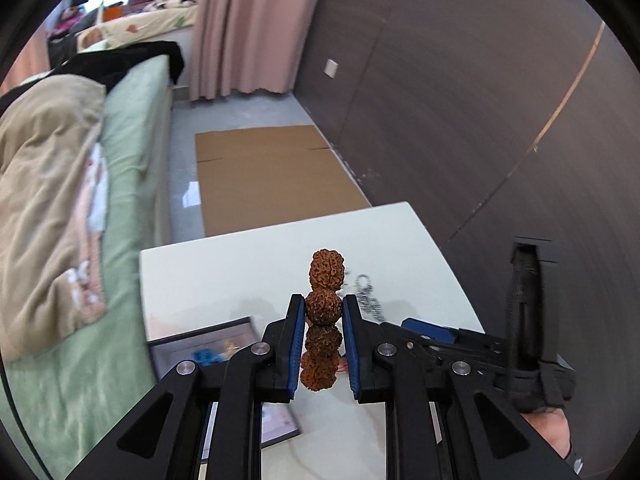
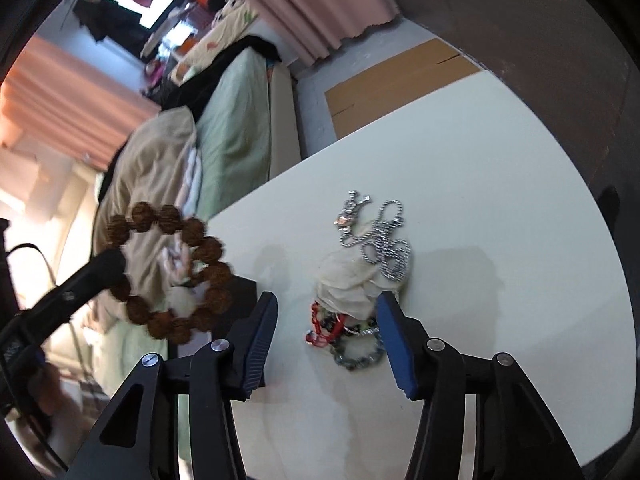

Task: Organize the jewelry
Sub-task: 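Close the left tool on the brown bead bracelet and lift it, then carry the brown bracelet toward the black box with the left tool while the right grasps the white pouch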

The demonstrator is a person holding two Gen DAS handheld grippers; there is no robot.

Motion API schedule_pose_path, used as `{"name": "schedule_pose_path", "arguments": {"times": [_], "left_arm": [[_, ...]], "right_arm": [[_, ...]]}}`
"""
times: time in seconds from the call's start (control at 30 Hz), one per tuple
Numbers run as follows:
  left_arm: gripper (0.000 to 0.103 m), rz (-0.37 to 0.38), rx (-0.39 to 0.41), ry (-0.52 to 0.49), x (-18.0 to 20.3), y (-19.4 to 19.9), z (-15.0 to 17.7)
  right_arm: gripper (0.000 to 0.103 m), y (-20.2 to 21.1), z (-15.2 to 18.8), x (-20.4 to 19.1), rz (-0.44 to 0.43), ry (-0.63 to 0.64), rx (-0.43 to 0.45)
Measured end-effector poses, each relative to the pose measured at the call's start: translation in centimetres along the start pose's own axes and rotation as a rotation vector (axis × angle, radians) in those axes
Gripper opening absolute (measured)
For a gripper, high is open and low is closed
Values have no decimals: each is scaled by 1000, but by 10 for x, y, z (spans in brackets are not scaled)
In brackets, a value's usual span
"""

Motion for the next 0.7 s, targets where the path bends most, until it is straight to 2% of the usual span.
{"name": "schedule_pose_path", "arguments": {"times": [0.17, 0.37, 0.4, 0.43, 0.5, 0.57, 0.7], "left_arm": [[19, -22, 16, 50, -27, 16, 9], [19, -31, 38, 110, -52, 34, 19], [19, -33, 41, 119, -56, 36, 21], [19, -35, 44, 128, -59, 38, 24], [19, -37, 47, 141, -64, 41, 27], [19, -38, 51, 152, -67, 44, 32], [19, -31, 58, 172, -73, 48, 38]], "right_arm": [[54, -19, -2, -8, 79, 64, -22], [53, -42, -2, 0, 250, 154, -31], [41, -47, 0, 3, 280, 166, -37], [20, -51, 2, 5, 294, 171, -51], [5, -51, 1, 7, 330, 198, -33], [3, -46, 3, 3, 285, 186, -39], [3, -17, -2, -7, 229, 184, 20]]}}
Point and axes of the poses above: each gripper's, at about its wrist camera, not at the fingertips, and y roughly against the way its jaws point, x to its right, z to its underside, the point moved 9 cm from there along -y, roughly the way its jaws point, and after that the axes turned 13 degrees about -y, right-handed, at the moved point
